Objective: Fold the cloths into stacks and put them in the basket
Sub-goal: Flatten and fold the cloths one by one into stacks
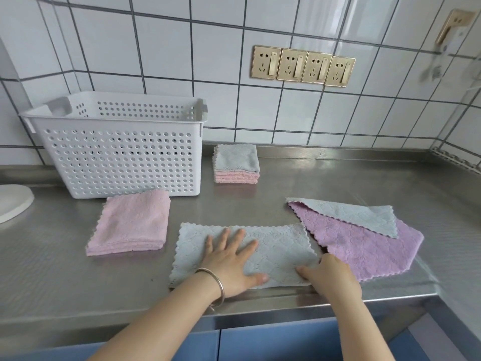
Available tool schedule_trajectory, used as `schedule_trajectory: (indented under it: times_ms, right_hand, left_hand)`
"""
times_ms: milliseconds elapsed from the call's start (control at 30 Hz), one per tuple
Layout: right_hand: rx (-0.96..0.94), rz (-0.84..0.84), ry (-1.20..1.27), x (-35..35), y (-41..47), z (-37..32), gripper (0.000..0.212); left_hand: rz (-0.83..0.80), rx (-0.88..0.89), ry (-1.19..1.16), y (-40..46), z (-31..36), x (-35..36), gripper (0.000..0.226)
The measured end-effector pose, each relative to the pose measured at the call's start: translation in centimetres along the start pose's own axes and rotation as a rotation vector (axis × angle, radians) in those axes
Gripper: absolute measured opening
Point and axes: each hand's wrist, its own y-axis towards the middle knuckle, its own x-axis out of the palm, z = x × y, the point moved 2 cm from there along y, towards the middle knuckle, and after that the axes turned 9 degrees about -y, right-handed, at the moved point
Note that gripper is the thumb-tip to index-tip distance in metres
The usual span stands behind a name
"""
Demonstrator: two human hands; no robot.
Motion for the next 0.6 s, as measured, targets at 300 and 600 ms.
schedule_trajectory:
  times_ms: [300, 600]
  right_hand:
    - [-0.455, 0.69, 0.078, 1.8, -2.9, -4.7, 0.024]
    - [-0.876, 0.607, 0.146, 5.7, -4.5, -7.7, 0.068]
  left_hand:
    - [0.134, -0.061, -0.781, 0.5, 2.6, -4.3, 0.057]
    - [0.416, -0.276, -1.079, -1.1, -1.6, -6.9, 0.032]
